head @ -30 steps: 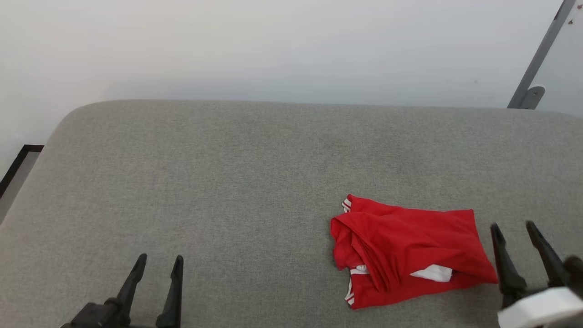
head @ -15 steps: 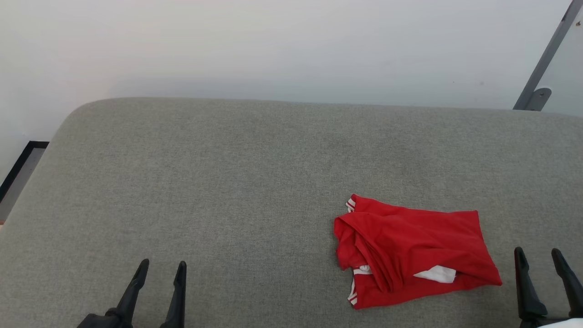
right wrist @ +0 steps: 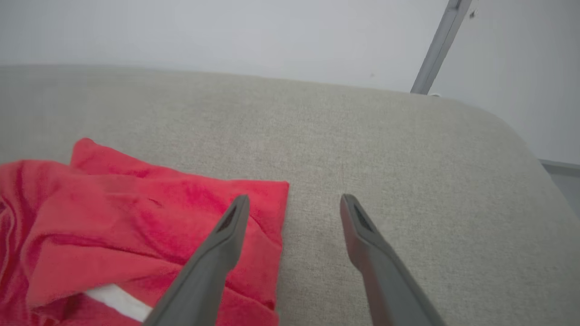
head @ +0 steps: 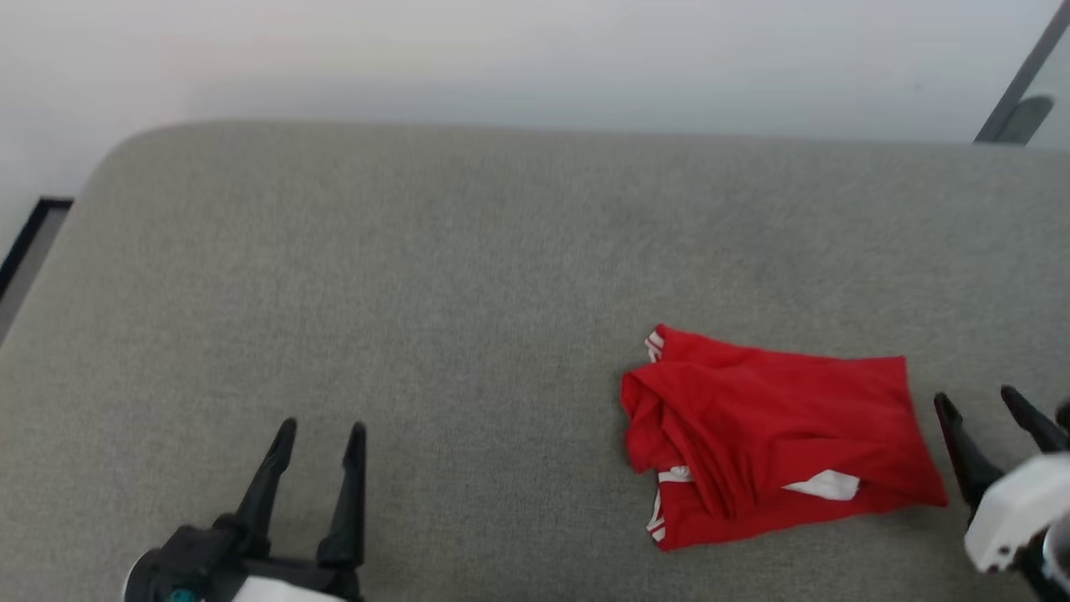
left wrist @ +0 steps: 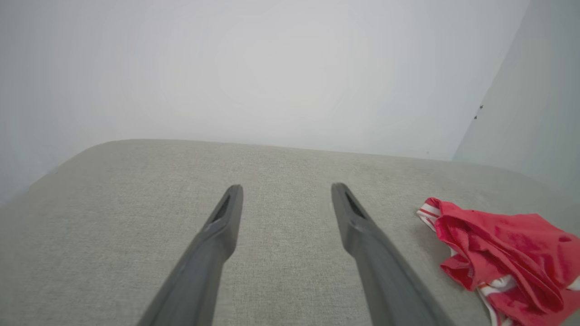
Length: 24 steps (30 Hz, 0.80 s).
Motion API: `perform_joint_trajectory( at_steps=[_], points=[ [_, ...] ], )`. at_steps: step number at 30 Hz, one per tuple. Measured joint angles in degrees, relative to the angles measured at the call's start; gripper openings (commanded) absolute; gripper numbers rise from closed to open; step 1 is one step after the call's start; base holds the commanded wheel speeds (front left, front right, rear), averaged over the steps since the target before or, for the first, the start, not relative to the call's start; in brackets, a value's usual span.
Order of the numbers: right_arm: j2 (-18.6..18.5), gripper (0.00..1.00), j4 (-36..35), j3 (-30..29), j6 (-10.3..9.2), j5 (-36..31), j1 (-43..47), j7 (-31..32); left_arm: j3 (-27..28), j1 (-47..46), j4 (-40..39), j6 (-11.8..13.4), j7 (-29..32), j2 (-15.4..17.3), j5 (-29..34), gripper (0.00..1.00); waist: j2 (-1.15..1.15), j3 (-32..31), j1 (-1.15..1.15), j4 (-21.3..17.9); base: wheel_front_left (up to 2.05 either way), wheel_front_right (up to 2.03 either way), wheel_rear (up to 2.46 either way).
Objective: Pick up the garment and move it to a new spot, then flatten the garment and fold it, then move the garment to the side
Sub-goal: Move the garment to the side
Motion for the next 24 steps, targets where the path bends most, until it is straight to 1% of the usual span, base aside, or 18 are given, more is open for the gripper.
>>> perform_joint_trajectory(
  at_steps=[3, 4, 6, 9, 11, 13, 16, 17, 18, 19, 20, 24],
  points=[
    [-3.9, 1.00, -0.8, 2.7, 0.01, 1.5, -2.3, 9.3, -0.7, -1.9, 0.4, 0.0, 0.0, -0.5, -0.4, 1.00, 0.00, 2.5, 0.00, 0.5, 0.00, 0.00, 0.00],
    [-3.9, 1.00, -0.8, 2.7, 0.01, 1.5, -2.3, 9.3, -0.7, -1.9, 0.4, 0.0, 0.0, -0.5, -0.4, 1.00, 0.00, 2.5, 0.00, 0.5, 0.00, 0.00, 0.00],
    [-6.5, 1.00, -1.7, 5.0, 0.00, 3.7, -3.6, 15.5, -1.2, -3.2, 0.8, 0.0, 0.0, -0.7, -0.5, 1.00, 0.00, 4.1, 0.00, 0.9, 0.00, 0.00, 0.00],
    [-9.6, 1.00, -2.4, 7.5, 0.01, 8.1, -4.7, 26.4, -2.2, -5.0, 1.0, 0.0, 0.0, -1.2, -1.1, 1.00, 0.00, 6.3, 0.00, 1.7, 0.00, 0.00, 0.00],
    [-11.6, 1.00, -3.6, 8.7, 0.01, 10.7, -5.2, 31.9, -2.7, -6.3, 1.1, 0.0, 0.0, -1.3, -1.2, 1.00, 0.00, 7.8, 0.00, 2.2, 0.00, 0.00, 0.00],
    [-13.0, 1.00, -4.5, 8.9, 0.01, 12.4, -6.5, 35.2, -3.2, -7.5, 1.1, 0.0, 0.0, -1.5, -1.4, 1.00, 0.00, 9.2, 0.00, 2.6, 0.00, 0.00, 0.00],
    [-13.6, 1.00, -5.1, 8.7, 0.01, 13.8, -7.4, 37.4, -4.1, -9.2, 1.5, 0.0, 0.0, -1.5, -1.5, 1.00, 0.00, 11.1, 0.00, 3.4, 0.00, 0.00, 0.00],
    [-13.7, 0.82, -5.3, 8.6, 0.01, 14.1, -7.5, 37.6, -4.4, -9.8, 1.7, 0.0, 0.0, -1.5, -1.5, 1.00, 0.00, 11.7, 0.00, 3.6, 0.00, 0.00, 0.00],
    [-13.5, 0.35, -5.5, 8.5, 0.00, 14.4, -7.7, 37.6, -4.5, -10.4, 1.8, 0.0, 0.0, -1.5, -1.5, 1.00, 0.00, 12.2, 0.00, 3.8, 0.00, 0.00, 0.00],
    [-13.5, 0.02, -5.7, 8.5, 0.00, 14.4, -8.0, 37.5, -4.6, -10.8, 1.9, 0.0, 0.0, -1.4, -1.5, 1.00, 0.00, 12.7, 0.00, 3.9, 0.00, 0.00, 0.00],
    [-13.5, 0.00, -5.9, 8.5, 0.00, 14.4, -8.2, 37.3, -4.8, -11.2, 2.1, 0.0, 0.0, -1.4, -1.5, 1.00, 0.00, 13.2, 0.00, 4.0, 0.00, 0.00, 0.00],
    [-12.0, 0.00, -6.1, 8.3, 0.08, 14.8, -8.9, 35.3, -4.7, -12.2, 2.1, 0.0, 0.0, -0.8, -2.4, 1.00, 0.00, 14.0, 0.00, 2.9, 0.00, 0.00, 0.00]
  ],
)
